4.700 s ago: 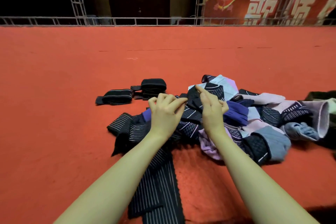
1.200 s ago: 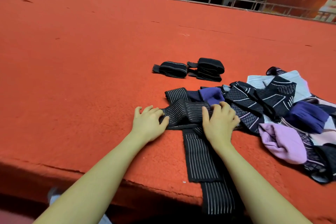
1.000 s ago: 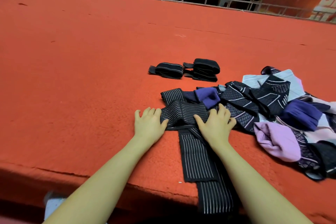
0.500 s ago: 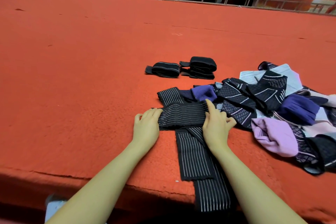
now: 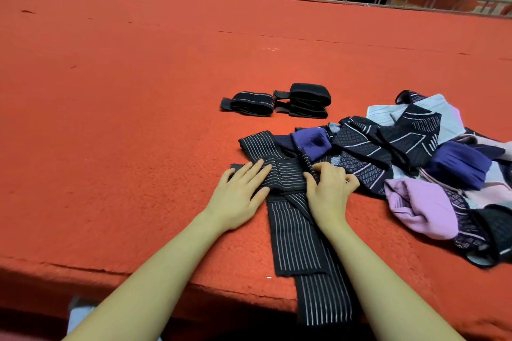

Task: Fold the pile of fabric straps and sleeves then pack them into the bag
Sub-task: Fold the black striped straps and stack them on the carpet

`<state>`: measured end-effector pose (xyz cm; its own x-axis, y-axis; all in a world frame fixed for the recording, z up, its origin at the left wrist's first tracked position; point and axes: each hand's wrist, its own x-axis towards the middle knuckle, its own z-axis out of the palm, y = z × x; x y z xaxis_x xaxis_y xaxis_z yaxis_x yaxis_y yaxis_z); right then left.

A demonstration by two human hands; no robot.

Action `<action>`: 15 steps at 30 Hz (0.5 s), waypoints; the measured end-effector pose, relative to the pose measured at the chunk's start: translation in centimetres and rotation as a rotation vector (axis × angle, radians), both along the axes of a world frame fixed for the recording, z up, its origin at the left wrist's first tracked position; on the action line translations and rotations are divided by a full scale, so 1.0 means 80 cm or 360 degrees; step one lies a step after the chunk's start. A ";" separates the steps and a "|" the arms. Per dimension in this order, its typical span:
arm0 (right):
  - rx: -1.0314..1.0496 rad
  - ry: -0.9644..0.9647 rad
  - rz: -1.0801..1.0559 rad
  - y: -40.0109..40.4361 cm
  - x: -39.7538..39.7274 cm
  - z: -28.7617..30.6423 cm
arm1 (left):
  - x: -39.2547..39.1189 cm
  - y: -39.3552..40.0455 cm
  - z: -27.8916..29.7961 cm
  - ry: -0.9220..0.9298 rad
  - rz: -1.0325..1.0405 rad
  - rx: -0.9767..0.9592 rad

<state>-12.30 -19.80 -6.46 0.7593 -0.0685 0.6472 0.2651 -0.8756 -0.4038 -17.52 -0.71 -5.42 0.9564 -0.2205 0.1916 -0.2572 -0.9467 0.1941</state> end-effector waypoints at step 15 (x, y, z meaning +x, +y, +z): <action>0.0082 -0.0209 -0.0320 -0.042 0.018 0.023 | 0.031 -0.046 0.013 0.0203 -0.0313 0.0213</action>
